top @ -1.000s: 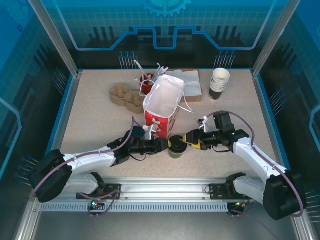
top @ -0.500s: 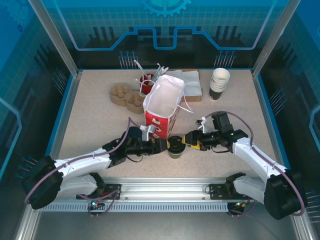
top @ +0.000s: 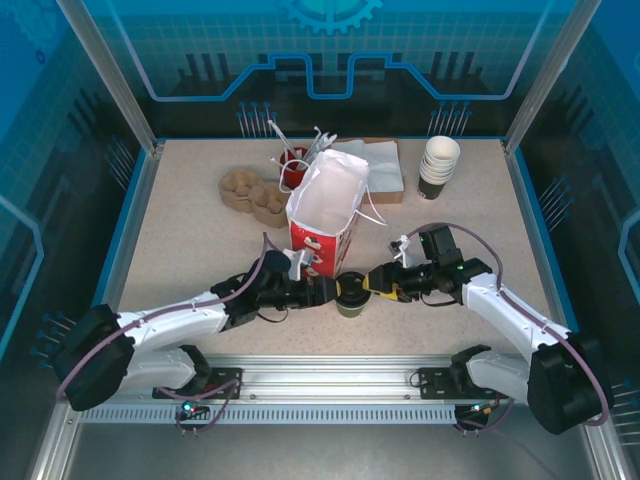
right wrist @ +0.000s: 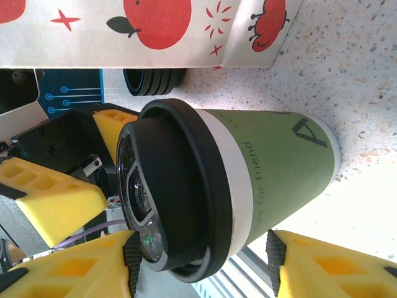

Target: Pack the takeout coffee

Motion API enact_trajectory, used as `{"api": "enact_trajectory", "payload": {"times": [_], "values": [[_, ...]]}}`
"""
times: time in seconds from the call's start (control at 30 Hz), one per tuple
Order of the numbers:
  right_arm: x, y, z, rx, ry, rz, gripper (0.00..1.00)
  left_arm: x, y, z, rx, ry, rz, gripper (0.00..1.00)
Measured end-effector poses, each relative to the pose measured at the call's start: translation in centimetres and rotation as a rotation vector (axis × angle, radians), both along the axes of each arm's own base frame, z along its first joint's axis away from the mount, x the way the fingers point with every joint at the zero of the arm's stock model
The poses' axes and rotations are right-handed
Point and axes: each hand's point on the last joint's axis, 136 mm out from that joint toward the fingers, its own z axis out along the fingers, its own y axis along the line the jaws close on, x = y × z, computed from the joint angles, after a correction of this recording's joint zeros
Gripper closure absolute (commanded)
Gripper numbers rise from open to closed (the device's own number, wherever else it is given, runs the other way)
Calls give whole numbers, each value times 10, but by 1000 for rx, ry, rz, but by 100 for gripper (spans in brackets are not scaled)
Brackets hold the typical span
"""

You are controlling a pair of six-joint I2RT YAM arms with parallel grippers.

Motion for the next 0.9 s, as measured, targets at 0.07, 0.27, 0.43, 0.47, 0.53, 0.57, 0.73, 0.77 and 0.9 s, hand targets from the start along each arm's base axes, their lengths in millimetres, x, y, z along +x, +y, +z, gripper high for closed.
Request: {"api": "enact_trajectory", "payload": {"times": [0.07, 0.27, 0.43, 0.47, 0.53, 0.57, 0.73, 0.77, 0.9], "values": [[0, 0, -1, -1, -1, 4, 43, 1, -2, 0, 0, -1, 0, 31], [0, 0, -4, -8, 6, 10, 43, 7, -7, -2, 4, 0, -2, 32], [0, 0, -7, -12, 11, 15, 45, 10, -10, -6, 8, 4, 0, 33], [0, 0, -7, -12, 11, 15, 45, 10, -9, -7, 10, 6, 1, 34], [0, 0, -7, -13, 7, 17, 45, 12, -9, -9, 12, 9, 5, 35], [0, 0, -7, -13, 5, 19, 46, 12, -9, -9, 11, 7, 6, 35], [0, 0, -7, -14, 0, 23, 46, 16, -10, -10, 11, 8, 10, 37], [-1, 0, -8, -14, 0, 24, 46, 16, -10, -10, 9, 7, 10, 38], [-2, 0, -9, -15, -1, 26, 44, 17, -11, -11, 9, 10, 13, 39]]}}
